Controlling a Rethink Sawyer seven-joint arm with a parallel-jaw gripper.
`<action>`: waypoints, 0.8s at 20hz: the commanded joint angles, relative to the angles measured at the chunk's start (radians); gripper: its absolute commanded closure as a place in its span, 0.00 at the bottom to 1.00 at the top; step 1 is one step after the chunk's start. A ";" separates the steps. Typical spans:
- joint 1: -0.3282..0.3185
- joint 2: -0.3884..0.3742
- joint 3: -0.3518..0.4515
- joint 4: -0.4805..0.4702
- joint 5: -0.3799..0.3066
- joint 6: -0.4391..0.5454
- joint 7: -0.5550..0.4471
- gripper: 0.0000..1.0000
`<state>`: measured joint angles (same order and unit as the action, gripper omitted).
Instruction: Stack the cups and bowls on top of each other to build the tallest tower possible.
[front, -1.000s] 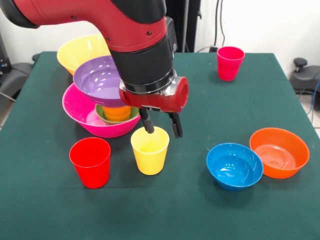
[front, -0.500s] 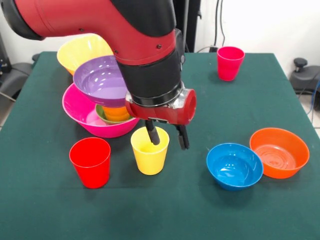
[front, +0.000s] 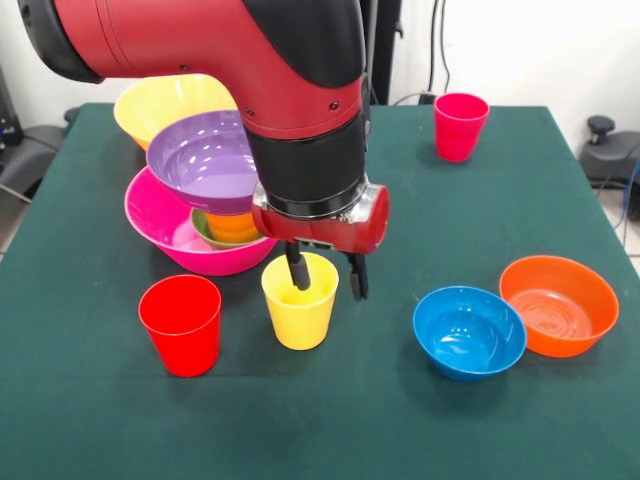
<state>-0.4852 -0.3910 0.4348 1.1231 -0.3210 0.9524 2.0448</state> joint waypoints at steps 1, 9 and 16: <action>0.002 -0.013 -0.045 0.108 -0.106 -0.052 -0.132 0.00; -0.012 -0.010 -0.044 0.159 -0.126 -0.102 -0.112 0.00; -0.011 0.050 -0.037 0.144 -0.125 -0.094 -0.104 0.00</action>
<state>-0.4937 -0.3778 0.4131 1.2063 -0.3796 0.9062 2.0448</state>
